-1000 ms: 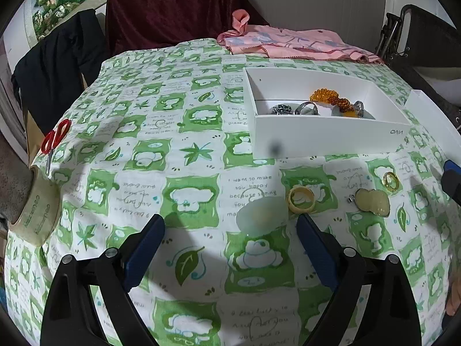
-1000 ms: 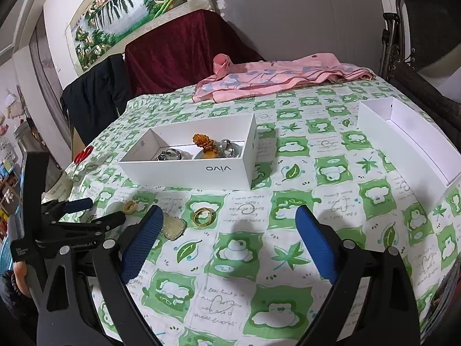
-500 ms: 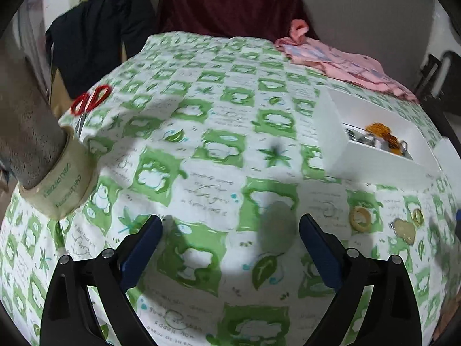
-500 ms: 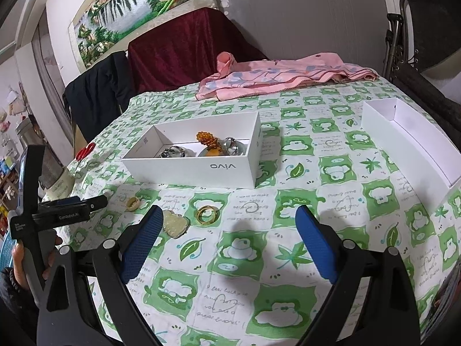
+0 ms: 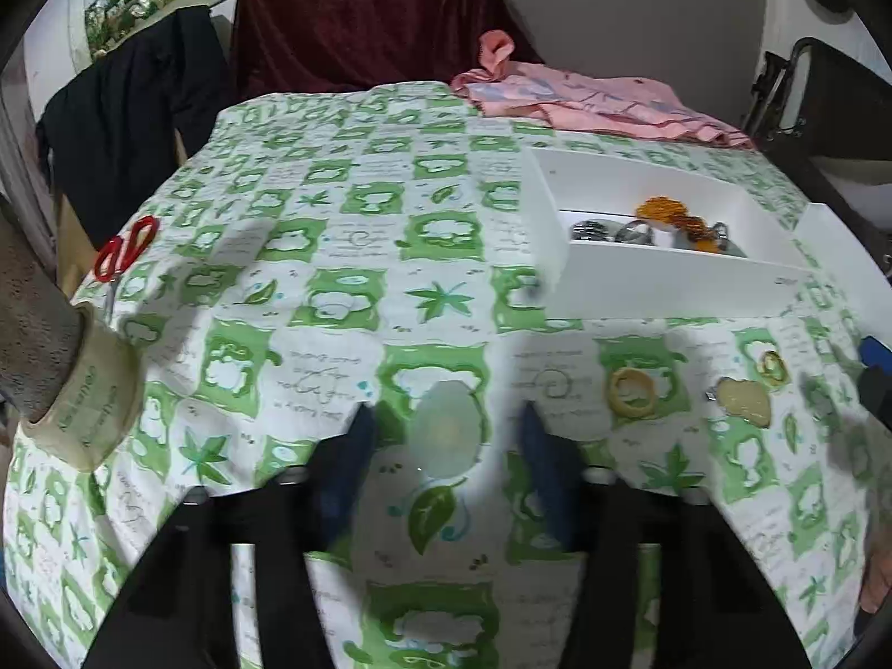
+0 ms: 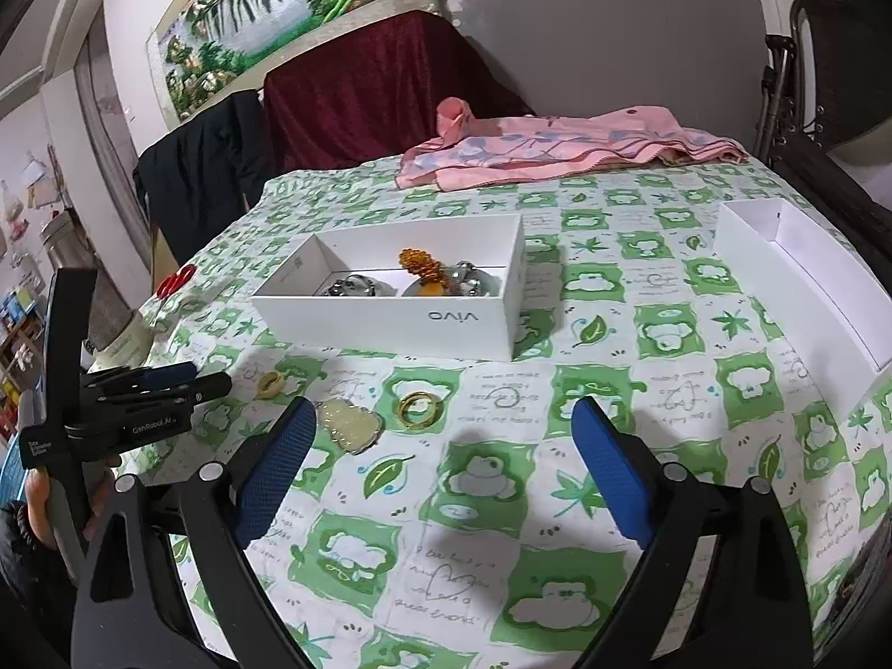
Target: Organize jewelry
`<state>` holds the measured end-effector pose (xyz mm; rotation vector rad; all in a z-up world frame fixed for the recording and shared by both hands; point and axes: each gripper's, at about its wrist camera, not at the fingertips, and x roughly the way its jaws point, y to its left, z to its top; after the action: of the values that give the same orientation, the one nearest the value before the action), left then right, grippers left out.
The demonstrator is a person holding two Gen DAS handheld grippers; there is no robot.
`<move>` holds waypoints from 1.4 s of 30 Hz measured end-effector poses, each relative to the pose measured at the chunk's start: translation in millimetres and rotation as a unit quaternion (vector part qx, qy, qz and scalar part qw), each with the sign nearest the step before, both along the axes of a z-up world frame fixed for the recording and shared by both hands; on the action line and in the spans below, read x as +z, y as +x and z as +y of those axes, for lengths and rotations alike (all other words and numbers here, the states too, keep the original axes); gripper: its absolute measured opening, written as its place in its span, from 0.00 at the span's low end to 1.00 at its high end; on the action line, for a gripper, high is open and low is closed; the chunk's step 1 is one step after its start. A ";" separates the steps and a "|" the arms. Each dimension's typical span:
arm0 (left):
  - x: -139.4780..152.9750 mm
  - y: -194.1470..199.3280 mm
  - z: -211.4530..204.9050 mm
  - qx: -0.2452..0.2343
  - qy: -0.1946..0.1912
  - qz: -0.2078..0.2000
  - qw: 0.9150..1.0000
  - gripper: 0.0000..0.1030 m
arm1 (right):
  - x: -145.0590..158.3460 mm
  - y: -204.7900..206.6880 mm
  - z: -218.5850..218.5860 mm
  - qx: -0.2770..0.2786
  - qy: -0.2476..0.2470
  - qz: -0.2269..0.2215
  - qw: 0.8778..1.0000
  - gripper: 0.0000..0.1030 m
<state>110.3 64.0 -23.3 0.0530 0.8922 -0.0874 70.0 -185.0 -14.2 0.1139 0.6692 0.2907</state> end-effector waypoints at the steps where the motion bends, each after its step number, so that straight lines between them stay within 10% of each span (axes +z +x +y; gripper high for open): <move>1: 0.4 -1.2 -2.0 -0.006 0.000 -0.001 1.000 0.33 | 0.2 -0.5 1.4 0.003 -0.002 -0.001 1.000 0.86; 18: 1.0 -9.0 -6.5 -0.017 -0.001 -0.001 1.000 0.25 | -16.0 3.3 49.1 0.113 -0.042 0.060 0.991 0.53; 42: 0.6 -8.9 -6.8 -0.017 -0.001 -0.001 1.000 0.25 | -23.6 22.8 63.8 0.113 -0.111 0.077 0.984 0.29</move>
<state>101.4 57.2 -22.7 0.0661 0.8892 -0.1194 92.8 -121.2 -37.8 -0.1556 0.8651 0.4255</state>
